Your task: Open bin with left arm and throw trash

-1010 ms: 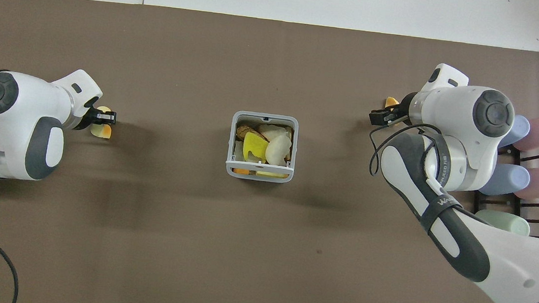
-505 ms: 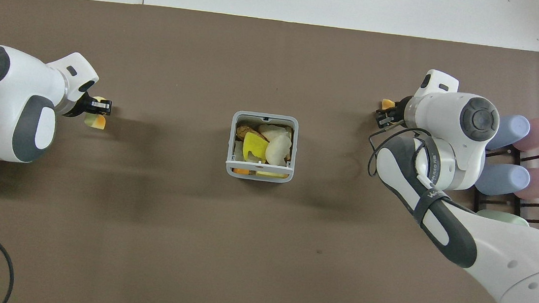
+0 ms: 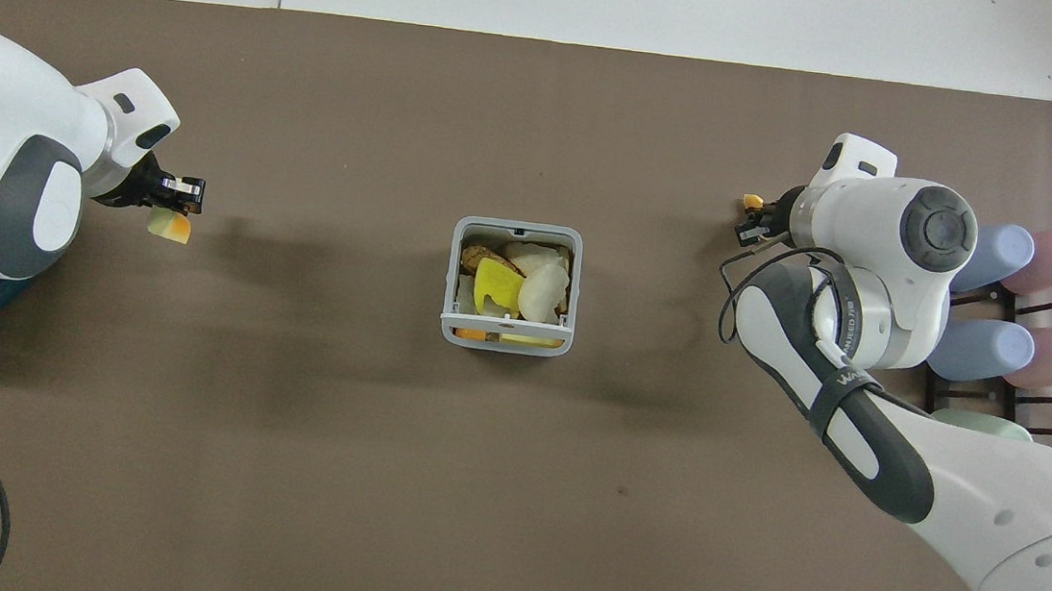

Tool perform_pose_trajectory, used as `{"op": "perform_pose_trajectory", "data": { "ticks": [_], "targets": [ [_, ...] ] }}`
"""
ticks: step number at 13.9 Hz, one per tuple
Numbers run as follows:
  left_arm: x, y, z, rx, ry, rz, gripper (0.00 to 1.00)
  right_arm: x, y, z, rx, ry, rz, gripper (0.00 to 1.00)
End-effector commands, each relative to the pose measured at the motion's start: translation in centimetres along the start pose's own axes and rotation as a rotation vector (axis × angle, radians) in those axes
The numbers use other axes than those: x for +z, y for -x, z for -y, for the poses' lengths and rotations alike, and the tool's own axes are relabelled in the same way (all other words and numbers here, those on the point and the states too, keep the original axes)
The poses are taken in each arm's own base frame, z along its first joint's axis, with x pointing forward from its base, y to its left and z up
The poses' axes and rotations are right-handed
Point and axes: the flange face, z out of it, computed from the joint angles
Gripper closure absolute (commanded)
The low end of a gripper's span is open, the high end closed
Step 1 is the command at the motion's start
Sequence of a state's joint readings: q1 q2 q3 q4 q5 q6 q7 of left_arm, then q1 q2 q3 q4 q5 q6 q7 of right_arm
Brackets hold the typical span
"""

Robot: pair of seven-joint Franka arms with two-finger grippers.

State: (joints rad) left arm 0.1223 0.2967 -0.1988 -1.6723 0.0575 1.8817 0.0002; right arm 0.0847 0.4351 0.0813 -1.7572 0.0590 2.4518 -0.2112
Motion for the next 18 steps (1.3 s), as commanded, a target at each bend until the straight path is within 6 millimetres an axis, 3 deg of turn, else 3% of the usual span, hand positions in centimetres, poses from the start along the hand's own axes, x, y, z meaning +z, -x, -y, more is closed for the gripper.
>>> {"op": "perform_pose_trajectory", "data": {
  "ticks": [1, 4, 7, 10, 12, 14, 18],
  "targets": [
    [-3.9, 0.0, -0.6, 0.013, -0.020, 0.053, 1.00, -5.7, -1.6, 4.1, 0.177, -0.107, -0.006, 1.00],
    [-5.7, 0.8, -2.8, 0.038, -0.022, 0.099, 1.00, -7.2, -2.5, 11.2, 0.449, -0.329, -0.012, 1.00],
    [-8.2, 1.4, -4.9, 0.050, -0.027, 0.127, 1.00, -7.2, -2.2, 19.4, 0.587, -0.369, 0.023, 1.00],
    [-8.5, 1.7, -9.0, -0.018, -0.023, 0.119, 1.00, -6.8, -0.8, 24.1, 0.654, -0.375, 0.082, 1.00],
    [-8.6, 1.8, -10.9, -0.079, 0.007, 0.113, 1.00, -5.6, 0.5, 25.8, 0.647, -0.365, 0.111, 0.58],
    [-8.6, 1.7, -12.4, -0.100, 0.021, 0.094, 1.00, -5.5, 0.6, 25.9, 0.645, -0.363, 0.112, 0.00],
    [-9.1, 1.2, -15.7, -0.181, 0.082, 0.014, 1.00, -6.3, -0.1, 25.5, 0.640, -0.369, 0.085, 0.00]
  ]
}}
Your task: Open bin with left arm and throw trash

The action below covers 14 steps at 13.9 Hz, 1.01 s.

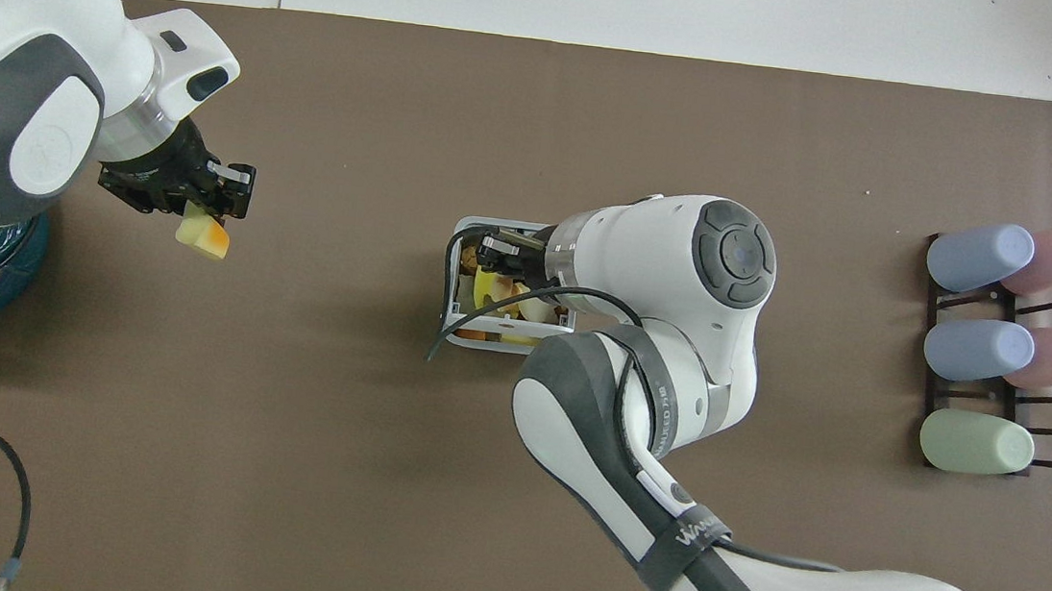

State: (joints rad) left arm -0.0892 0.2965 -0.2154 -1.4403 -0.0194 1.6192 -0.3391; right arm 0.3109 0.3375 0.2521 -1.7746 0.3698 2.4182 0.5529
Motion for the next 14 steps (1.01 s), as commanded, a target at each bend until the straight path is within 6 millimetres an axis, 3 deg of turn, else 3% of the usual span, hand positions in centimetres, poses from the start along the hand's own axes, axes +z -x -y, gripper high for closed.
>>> {"op": "perform_pose_trajectory", "data": {
  "ticks": [1, 3, 9, 14],
  "targets": [
    [-0.3, -0.2, -1.9, -0.067, 0.052, -0.042, 1.00, -1.0, -0.4, 0.2, 0.010, -0.026, -0.019, 0.00],
    [-0.3, -0.1, -3.1, -0.081, 0.069, -0.056, 1.00, -1.0, -0.3, 0.3, 0.013, -0.027, -0.019, 0.00],
    [-0.4, -0.2, -3.6, -0.103, 0.104, -0.061, 1.00, -1.0, -0.1, 0.5, -0.057, 0.003, -0.039, 0.00],
    [-0.3, -0.3, -3.4, -0.107, 0.104, -0.061, 1.00, -3.4, 0.2, 1.5, -0.068, -0.012, -0.068, 0.00]
  ]
}}
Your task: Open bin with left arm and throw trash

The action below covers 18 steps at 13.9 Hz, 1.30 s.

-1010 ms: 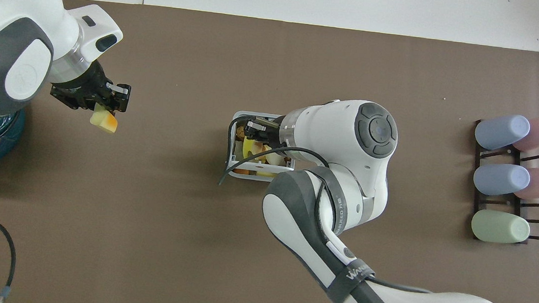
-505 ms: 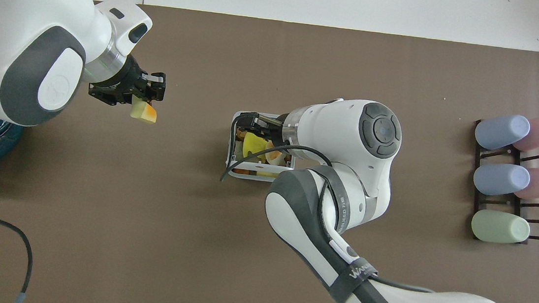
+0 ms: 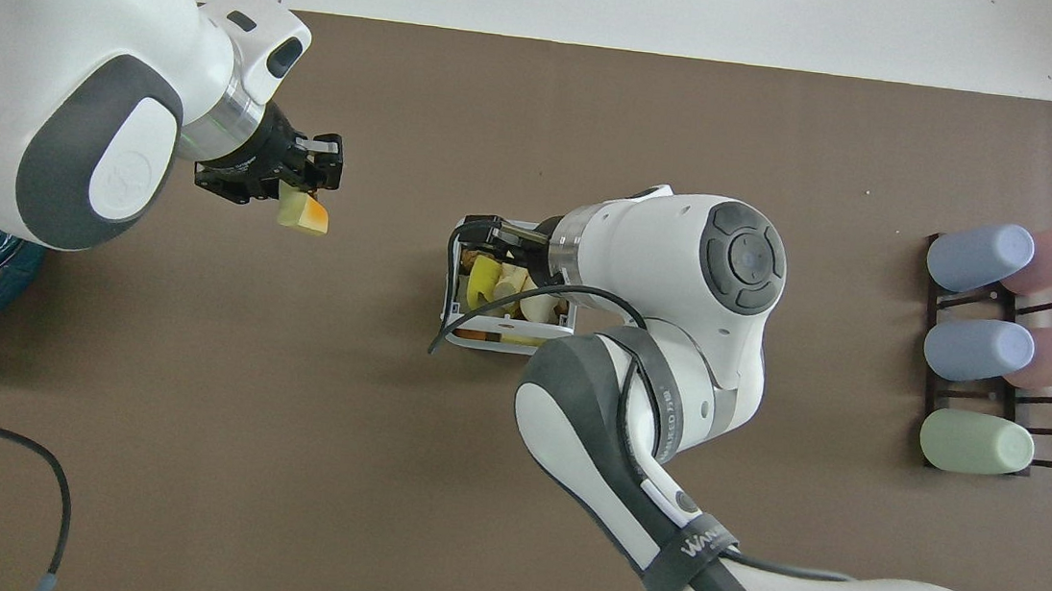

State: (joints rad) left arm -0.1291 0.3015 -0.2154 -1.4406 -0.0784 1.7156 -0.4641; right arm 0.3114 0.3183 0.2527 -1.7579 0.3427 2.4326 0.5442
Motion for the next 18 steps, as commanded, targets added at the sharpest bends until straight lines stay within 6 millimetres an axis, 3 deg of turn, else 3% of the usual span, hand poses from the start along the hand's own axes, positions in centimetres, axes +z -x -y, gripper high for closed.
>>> {"op": "perform_pose_trajectory", "data": {
  "ticks": [1, 7, 9, 11, 14, 18],
  "targets": [
    [0.0, -0.3, -0.3, -0.016, 0.021, -0.012, 1.00, -2.3, 0.2, 0.3, -0.034, 0.010, -0.033, 0.00],
    [1.9, 1.3, -5.6, -0.013, 0.085, -0.089, 1.00, -11.4, -6.4, -7.0, -0.139, 0.266, -0.220, 0.00],
    [3.1, 2.8, -8.7, -0.046, 0.106, -0.104, 1.00, -15.1, -7.9, -9.7, -0.140, 0.340, -0.238, 0.00],
    [4.1, 3.2, -10.0, -0.066, 0.123, -0.114, 1.00, -18.5, -8.1, -10.4, -0.149, 0.384, -0.205, 0.00],
    [7.4, 5.0, -13.1, -0.069, 0.130, -0.106, 1.00, -23.8, -7.6, -11.1, -0.103, 0.420, -0.173, 0.00],
    [11.5, 6.4, -15.3, -0.076, 0.135, -0.098, 1.00, -28.9, -7.4, -12.7, -0.061, 0.472, -0.087, 0.00]
  ]
}}
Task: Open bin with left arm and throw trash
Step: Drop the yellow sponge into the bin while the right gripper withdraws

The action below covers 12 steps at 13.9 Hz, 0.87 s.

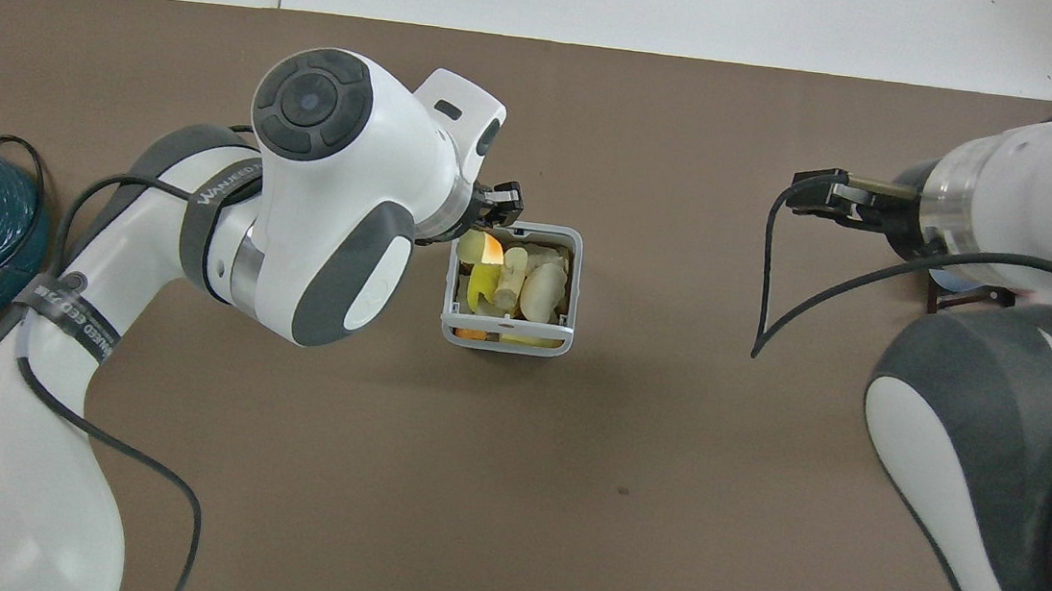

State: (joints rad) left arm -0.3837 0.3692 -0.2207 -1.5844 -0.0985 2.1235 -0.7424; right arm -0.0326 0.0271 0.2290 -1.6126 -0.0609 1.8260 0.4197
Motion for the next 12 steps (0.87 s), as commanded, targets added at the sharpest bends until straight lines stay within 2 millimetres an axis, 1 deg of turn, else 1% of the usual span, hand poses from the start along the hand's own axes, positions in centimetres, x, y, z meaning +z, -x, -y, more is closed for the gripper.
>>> {"op": "perform_pose_trajectory", "data": {
  "ticks": [1, 2, 3, 4, 5, 6, 7, 8, 9, 10, 12],
  "targets": [
    [1.9, 0.5, -0.3, -0.027, 0.010, 0.000, 1.00, -2.1, -0.6, -2.8, -0.012, 0.024, 0.053, 0.00],
    [1.9, 0.5, -0.4, -0.026, 0.010, 0.002, 1.00, -3.0, -0.5, -4.1, -0.032, 0.032, 0.063, 0.00],
    [2.0, 0.5, -0.4, -0.027, 0.007, 0.005, 0.81, -3.6, -0.4, -5.7, -0.067, 0.042, 0.075, 0.00],
    [2.0, 0.6, -0.3, -0.027, 0.001, 0.012, 0.46, -4.0, -0.4, -7.4, -0.095, 0.046, 0.091, 0.00],
    [2.0, 0.7, -0.3, -0.027, -0.005, 0.017, 0.33, -4.6, -0.1, -8.4, -0.101, 0.038, 0.099, 0.00],
    [1.7, 0.7, -0.4, -0.026, -0.006, 0.019, 0.24, -4.8, -0.3, -10.3, -0.074, 0.039, 0.104, 0.00],
    [1.5, 0.7, -0.4, -0.026, -0.009, 0.022, 0.08, -4.5, -0.5, -11.8, -0.056, 0.036, 0.111, 0.00],
    [1.4, 0.6, -0.3, -0.027, -0.015, 0.029, 0.00, -4.1, -0.6, -13.6, -0.041, 0.022, 0.117, 0.00],
    [1.3, 0.6, -0.4, -0.025, -0.021, 0.033, 0.00, -3.1, -0.4, -13.7, -0.040, 0.011, 0.136, 0.00],
    [1.0, 0.7, -0.4, -0.025, -0.026, 0.041, 0.00, -3.1, -0.3, -14.1, -0.036, 0.011, 0.138, 0.00],
    [-0.4, 0.5, -0.4, -0.024, -0.042, 0.057, 0.00, -3.1, -0.2, -14.5, -0.026, 0.010, 0.140, 0.00]
  ]
}}
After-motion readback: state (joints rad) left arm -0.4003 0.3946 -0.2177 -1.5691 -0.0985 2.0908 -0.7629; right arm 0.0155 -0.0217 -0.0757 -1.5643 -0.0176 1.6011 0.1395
